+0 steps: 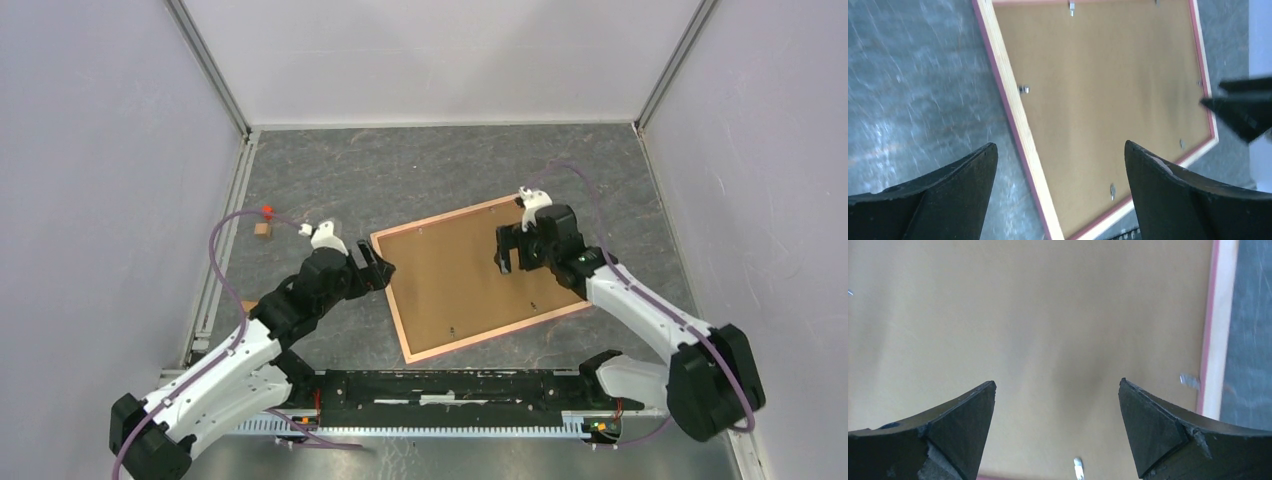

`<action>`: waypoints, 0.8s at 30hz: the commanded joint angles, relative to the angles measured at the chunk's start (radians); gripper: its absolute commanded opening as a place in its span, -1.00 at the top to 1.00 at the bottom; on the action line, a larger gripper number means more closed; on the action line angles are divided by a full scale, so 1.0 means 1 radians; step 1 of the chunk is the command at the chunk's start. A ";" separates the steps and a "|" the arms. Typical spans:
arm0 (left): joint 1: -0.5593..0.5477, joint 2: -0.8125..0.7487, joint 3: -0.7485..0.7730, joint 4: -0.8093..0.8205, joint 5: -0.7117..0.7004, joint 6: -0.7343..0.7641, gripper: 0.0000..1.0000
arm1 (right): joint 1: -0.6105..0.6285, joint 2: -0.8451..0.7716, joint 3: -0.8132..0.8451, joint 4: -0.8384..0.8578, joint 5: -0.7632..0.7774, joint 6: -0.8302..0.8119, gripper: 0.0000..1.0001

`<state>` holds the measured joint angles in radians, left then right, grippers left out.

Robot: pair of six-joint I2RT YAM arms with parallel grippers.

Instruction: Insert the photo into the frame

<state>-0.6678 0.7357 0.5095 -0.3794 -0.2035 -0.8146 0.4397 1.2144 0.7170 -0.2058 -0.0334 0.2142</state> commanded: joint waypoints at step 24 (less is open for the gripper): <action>0.125 1.386 1.179 -0.044 0.401 0.760 -1.00 | -0.003 -0.515 -0.311 -0.300 0.453 0.335 -0.96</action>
<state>-0.5369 2.0377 1.5494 -0.2977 0.0349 -0.2737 0.4385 0.7631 0.4171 -0.5396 0.4046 0.5270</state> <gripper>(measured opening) 0.996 0.979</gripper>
